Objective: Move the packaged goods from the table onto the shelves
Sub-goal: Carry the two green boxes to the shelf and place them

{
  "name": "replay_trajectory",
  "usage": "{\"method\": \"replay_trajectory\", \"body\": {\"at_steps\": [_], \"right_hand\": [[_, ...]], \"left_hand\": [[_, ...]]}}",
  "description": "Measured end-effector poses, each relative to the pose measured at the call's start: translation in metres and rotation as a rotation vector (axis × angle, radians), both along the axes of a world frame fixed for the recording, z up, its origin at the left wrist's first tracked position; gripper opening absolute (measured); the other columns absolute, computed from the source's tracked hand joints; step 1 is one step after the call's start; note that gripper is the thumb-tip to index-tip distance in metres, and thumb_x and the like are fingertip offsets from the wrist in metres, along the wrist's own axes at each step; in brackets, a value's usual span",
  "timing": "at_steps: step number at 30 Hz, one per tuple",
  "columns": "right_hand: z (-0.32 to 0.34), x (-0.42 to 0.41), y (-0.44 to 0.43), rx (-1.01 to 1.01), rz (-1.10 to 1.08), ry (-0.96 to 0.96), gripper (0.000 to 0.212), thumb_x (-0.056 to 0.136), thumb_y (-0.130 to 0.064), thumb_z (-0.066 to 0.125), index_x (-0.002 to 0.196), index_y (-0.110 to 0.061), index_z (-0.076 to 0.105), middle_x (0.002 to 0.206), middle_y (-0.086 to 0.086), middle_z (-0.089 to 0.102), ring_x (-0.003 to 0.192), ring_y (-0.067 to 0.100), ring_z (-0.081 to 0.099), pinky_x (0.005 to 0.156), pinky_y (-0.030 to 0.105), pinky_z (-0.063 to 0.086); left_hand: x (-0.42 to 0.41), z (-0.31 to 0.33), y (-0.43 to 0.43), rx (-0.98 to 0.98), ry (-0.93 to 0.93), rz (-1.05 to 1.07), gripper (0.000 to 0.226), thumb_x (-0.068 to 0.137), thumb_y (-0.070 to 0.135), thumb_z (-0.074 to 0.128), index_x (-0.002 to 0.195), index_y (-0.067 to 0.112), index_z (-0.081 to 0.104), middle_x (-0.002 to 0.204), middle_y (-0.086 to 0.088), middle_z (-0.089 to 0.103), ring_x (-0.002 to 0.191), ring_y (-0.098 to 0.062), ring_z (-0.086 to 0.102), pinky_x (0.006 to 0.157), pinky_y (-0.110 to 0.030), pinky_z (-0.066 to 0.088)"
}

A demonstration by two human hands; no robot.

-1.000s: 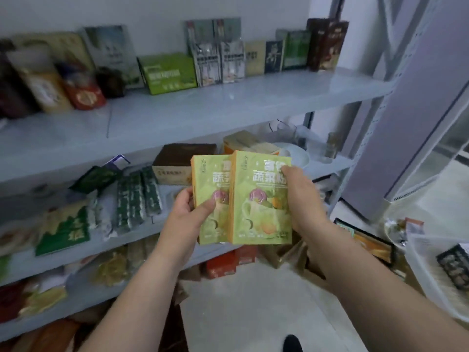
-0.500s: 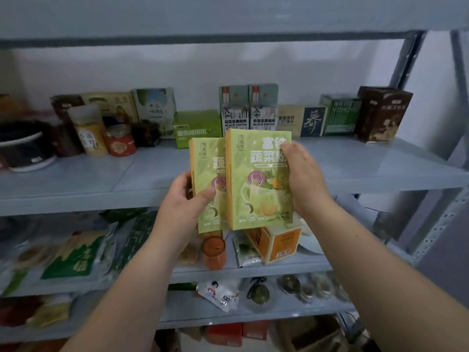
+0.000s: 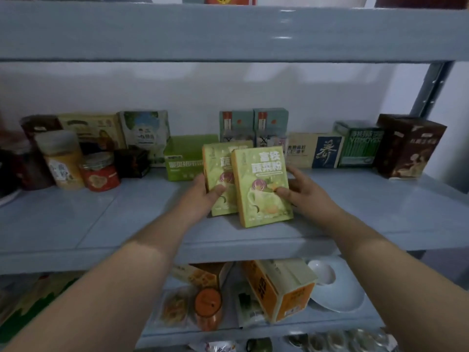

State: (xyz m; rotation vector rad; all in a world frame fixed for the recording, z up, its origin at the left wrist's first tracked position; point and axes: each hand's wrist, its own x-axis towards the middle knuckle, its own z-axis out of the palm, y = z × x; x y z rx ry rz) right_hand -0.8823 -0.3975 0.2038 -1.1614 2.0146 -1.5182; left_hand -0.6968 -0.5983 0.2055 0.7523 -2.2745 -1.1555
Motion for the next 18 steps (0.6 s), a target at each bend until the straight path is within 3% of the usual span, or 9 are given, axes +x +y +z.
{"method": "replay_trajectory", "body": {"at_steps": [3,7,9,12,18], "right_hand": [[0.003,-0.035,-0.006,-0.022,-0.072,-0.028,0.057,0.092,-0.009,0.07,0.142,-0.027,0.049,0.122,-0.008,0.071,0.115,0.012,0.067,0.099,0.039,0.054],[-0.01,-0.067,-0.013,0.047,-0.151,0.015,0.047,0.095,-0.013,0.068,0.136,-0.031,0.056,0.124,-0.015,0.07,0.115,0.007,0.066,0.105,0.045,0.051],[-0.018,-0.075,-0.018,0.077,-0.158,0.071,0.044,0.095,-0.018,0.069,0.134,-0.033,0.057,0.124,-0.017,0.069,0.116,0.006,0.065,0.105,0.045,0.05],[-0.023,-0.084,-0.025,0.106,-0.176,0.158,0.039,0.095,-0.019,0.068,0.131,-0.03,0.059,0.122,-0.018,0.069,0.113,0.002,0.064,0.102,0.036,0.05],[-0.031,-0.089,-0.021,0.086,-0.174,0.201,0.04,0.097,-0.017,0.065,0.131,-0.033,0.055,0.124,-0.019,0.066,0.114,-0.002,0.061,0.096,0.023,0.047]], "left_hand": [[-0.026,-0.001,-0.029,-0.07,-0.034,-0.035,0.049,0.099,0.031,0.062,0.141,0.018,0.04,0.135,-0.002,0.056,0.121,-0.021,0.055,0.099,-0.035,0.046],[-0.055,-0.016,-0.045,-0.13,-0.142,-0.077,0.062,0.1,0.029,0.061,0.151,0.016,0.03,0.143,-0.006,0.053,0.125,-0.027,0.053,0.095,-0.029,0.041],[-0.069,-0.024,-0.052,-0.2,-0.229,-0.078,0.062,0.1,0.034,0.06,0.15,0.013,0.03,0.145,-0.011,0.051,0.127,-0.032,0.052,0.098,-0.034,0.044],[-0.084,-0.029,-0.062,-0.272,-0.322,-0.052,0.061,0.099,0.041,0.058,0.145,0.01,0.033,0.145,-0.02,0.044,0.129,-0.036,0.048,0.105,-0.04,0.043],[-0.085,-0.037,-0.07,-0.267,-0.286,-0.049,0.06,0.097,0.041,0.06,0.146,0.015,0.037,0.146,-0.015,0.046,0.13,-0.033,0.048,0.107,-0.043,0.043]]}}
